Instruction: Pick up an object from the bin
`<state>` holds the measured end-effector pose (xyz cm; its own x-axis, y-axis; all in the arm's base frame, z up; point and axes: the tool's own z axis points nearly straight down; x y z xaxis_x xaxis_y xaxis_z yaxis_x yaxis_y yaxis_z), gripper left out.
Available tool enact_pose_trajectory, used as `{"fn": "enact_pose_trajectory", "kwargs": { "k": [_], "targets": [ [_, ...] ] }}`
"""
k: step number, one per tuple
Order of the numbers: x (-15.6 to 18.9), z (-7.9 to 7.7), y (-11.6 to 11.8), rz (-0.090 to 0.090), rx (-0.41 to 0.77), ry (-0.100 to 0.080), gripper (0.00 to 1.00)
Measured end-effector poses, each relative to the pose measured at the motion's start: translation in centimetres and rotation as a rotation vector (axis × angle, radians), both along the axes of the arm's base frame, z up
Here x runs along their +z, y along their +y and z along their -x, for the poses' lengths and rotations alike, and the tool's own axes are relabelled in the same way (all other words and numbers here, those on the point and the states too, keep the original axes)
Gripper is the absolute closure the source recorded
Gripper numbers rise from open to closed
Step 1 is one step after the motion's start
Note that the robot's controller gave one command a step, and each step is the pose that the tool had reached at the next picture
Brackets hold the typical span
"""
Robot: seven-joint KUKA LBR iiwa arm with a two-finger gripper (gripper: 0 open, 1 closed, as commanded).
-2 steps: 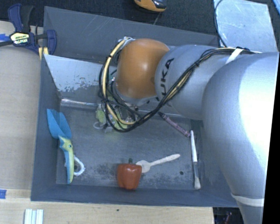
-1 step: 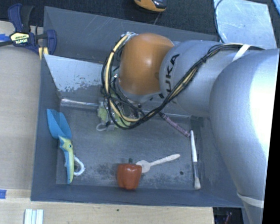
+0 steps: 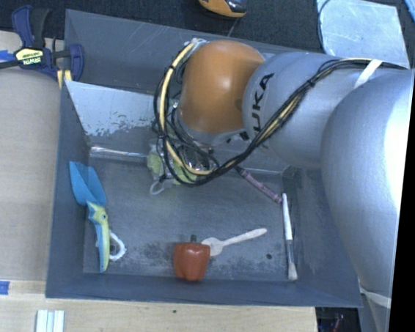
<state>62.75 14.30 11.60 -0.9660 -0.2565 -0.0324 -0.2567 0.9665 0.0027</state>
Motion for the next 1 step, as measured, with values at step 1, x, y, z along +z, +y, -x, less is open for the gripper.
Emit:
{"fn": "enact_pose_trajectory", "kwargs": {
  "k": [1],
  "targets": [
    [1.13,-0.03,0.0,-0.001,-0.001,-0.002,1.0]
  ]
}}
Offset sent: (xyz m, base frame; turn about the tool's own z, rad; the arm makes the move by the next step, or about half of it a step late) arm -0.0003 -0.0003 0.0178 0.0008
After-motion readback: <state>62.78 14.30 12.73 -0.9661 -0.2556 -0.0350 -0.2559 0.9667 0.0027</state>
